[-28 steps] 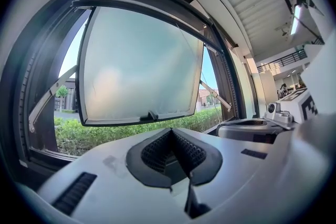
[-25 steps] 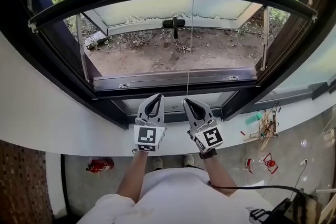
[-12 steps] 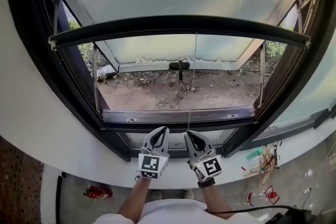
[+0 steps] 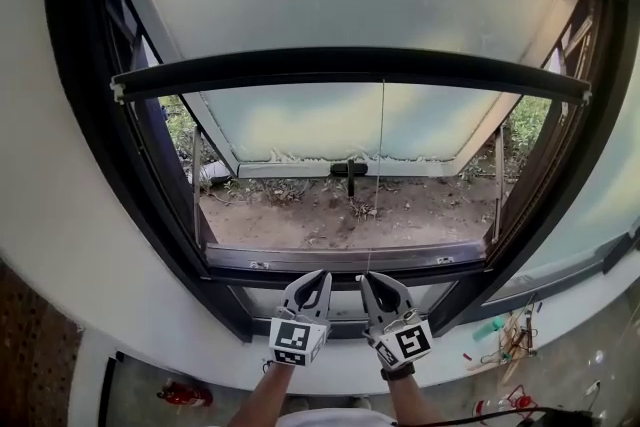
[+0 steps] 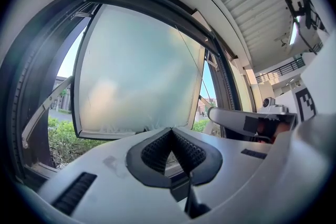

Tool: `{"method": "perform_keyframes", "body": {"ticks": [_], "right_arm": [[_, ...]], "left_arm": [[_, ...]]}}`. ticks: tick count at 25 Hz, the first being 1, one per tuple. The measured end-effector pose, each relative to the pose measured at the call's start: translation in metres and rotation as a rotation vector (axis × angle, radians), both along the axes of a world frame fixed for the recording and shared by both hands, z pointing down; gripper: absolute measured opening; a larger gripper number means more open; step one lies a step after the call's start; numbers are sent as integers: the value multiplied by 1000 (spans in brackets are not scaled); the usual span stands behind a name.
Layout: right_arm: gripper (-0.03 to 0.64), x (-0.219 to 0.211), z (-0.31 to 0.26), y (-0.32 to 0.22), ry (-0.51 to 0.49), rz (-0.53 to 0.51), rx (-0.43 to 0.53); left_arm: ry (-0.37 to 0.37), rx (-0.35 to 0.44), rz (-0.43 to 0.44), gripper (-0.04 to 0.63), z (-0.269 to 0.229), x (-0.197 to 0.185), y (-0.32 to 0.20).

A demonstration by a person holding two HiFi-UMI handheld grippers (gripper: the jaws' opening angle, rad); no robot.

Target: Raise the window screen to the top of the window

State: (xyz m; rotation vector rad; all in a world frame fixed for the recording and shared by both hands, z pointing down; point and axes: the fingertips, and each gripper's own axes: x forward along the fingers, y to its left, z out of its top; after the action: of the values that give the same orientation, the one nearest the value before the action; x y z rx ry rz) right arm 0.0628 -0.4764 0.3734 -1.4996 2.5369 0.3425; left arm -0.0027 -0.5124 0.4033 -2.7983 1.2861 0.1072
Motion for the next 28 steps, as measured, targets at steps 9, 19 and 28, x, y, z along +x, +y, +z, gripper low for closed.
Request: {"method": "perform_keyframes", "body": {"ticks": [9,19,28], "right_arm": [[3,-8,-53,-5,-12,-25,111],[3,-13,-113,-9,-76,-57,223],[3,-12,-189,0,-119,-85,372]], "left_arm": [[17,81,2,2,-46,4,-9],[32,107,7,2,-65,-1,-7],[22,61,7,2,-49,-4,-11]]}}
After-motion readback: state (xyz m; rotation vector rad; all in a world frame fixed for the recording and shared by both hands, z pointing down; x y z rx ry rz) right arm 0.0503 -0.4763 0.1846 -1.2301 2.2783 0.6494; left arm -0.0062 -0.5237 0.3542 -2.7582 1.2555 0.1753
